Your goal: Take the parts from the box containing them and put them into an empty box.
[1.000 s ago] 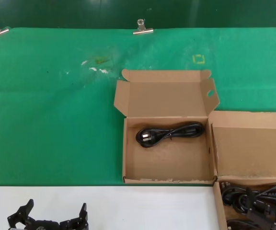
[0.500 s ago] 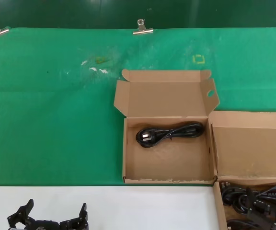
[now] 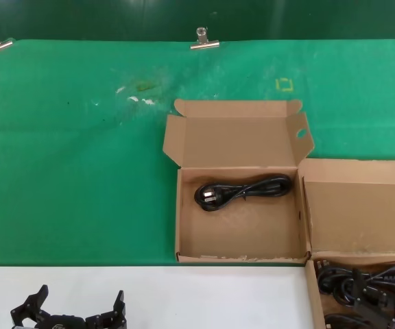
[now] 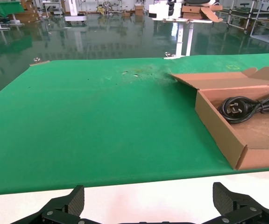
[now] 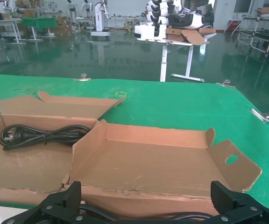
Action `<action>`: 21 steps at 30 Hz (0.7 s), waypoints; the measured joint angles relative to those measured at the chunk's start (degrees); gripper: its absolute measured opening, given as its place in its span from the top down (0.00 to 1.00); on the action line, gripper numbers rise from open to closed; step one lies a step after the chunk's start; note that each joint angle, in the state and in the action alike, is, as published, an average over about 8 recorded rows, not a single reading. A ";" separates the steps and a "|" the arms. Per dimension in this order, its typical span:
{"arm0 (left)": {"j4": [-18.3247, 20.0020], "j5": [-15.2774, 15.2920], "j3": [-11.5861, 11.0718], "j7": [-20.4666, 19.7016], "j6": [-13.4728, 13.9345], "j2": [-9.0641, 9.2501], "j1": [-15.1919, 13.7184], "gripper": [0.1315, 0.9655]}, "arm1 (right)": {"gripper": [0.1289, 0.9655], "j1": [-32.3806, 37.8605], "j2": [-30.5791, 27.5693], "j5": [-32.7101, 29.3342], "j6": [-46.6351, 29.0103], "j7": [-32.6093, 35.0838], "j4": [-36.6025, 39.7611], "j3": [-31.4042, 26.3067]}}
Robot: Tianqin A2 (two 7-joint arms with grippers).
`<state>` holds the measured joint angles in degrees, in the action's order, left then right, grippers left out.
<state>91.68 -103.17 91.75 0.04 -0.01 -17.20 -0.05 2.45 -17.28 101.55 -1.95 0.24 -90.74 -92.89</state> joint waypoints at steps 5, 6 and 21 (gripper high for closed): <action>0.00 0.00 0.00 0.00 0.00 0.00 0.00 0.00 | 0.00 0.00 0.00 0.00 0.00 0.00 0.00 0.00; 0.00 0.00 0.00 0.00 0.00 0.00 0.00 0.00 | 0.00 0.00 0.00 0.00 0.00 0.00 0.00 0.00; 0.00 0.00 0.00 0.00 0.00 0.00 0.00 0.00 | 0.00 0.00 0.00 0.00 0.00 0.00 0.00 0.00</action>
<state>91.68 -103.17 91.75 0.04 -0.01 -17.20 -0.05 2.45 -17.28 101.55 -1.95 0.24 -90.74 -92.89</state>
